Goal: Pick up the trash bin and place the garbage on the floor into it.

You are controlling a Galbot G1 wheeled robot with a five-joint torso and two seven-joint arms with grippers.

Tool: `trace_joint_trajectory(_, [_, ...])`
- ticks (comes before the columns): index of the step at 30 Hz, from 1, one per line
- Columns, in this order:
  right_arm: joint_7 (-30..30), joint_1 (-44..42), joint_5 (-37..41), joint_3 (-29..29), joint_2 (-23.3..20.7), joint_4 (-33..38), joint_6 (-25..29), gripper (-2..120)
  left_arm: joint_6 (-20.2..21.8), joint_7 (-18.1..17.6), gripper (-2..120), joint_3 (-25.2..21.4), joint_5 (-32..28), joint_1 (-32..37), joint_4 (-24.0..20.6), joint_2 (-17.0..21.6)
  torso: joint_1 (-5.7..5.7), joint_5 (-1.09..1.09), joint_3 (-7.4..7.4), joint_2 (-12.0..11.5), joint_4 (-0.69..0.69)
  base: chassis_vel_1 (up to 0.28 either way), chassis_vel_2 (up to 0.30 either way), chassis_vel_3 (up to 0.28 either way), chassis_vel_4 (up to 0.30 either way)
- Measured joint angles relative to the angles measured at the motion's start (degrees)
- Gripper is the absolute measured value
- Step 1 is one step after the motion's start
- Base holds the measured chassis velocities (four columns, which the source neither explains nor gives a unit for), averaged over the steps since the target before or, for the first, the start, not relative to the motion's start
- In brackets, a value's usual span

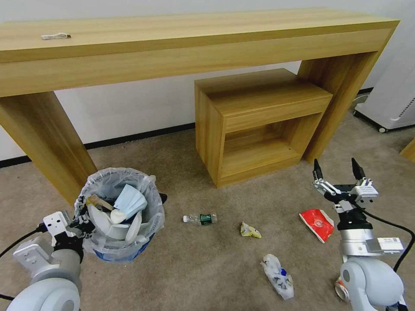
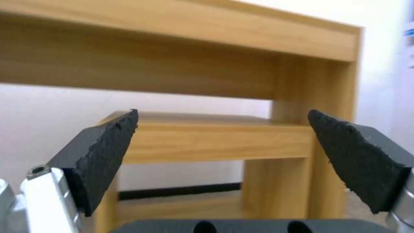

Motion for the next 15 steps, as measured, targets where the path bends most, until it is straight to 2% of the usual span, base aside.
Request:
trace_joint_trajectory(6, [0.61,1.43,-0.03,-5.38,-4.51,0.57,-4.94,100,0.03,-0.64,1,0.55,0.02,0.02,-0.5,0.09,0.0,0.0,0.0,0.0,0.0,0.0,0.0,0.0,0.0])
trace_joint_trajectory(8, [-1.21,3.68,1.33,-9.25,-9.65,0.32,-10.6,100,0.28,-0.83,1,0.9,0.51,0.42,-0.98,-0.03,0.0,-0.01,0.0,0.0,0.0,0.0,0.0,0.0,0.0])
trace_joint_trajectory(10, [-1.51,4.26,1.7,-10.1,-10.73,0.05,-11.71,100,0.3,-0.85,1,0.98,0.71,0.52,-1.05,-0.08,0.0,-0.01,0.0,0.0,0.0,0.0,0.0,0.0,0.0])
trace_joint_trajectory(12, [-3.14,8.61,4.32,-15.45,-15.59,-3.02,-16.47,100,0.31,-0.87,1,1.32,1.66,1.0,-1.35,-0.54,0.0,-0.01,0.01,0.0,0.0,0.0,0.0,0.0,0.0])
trace_joint_trajectory(13, [-3.14,8.61,4.32,-15.45,-15.59,-3.02,-16.47,100,0.31,-0.87,1,1.32,1.66,1.0,-1.35,-0.54,0.0,-0.01,0.01,0.0,0.0,0.0,0.0,0.0,0.0])
trace_joint_trajectory(15, [-7.24,13.91,5.69,-20.5,-16.59,-7.61,-18.74,100,0.31,-0.87,1,1.62,2.5,1.41,-1.51,-1.1,0.0,0.0,0.01,0.0,0.0,0.0,0.0,0.0,0.0])
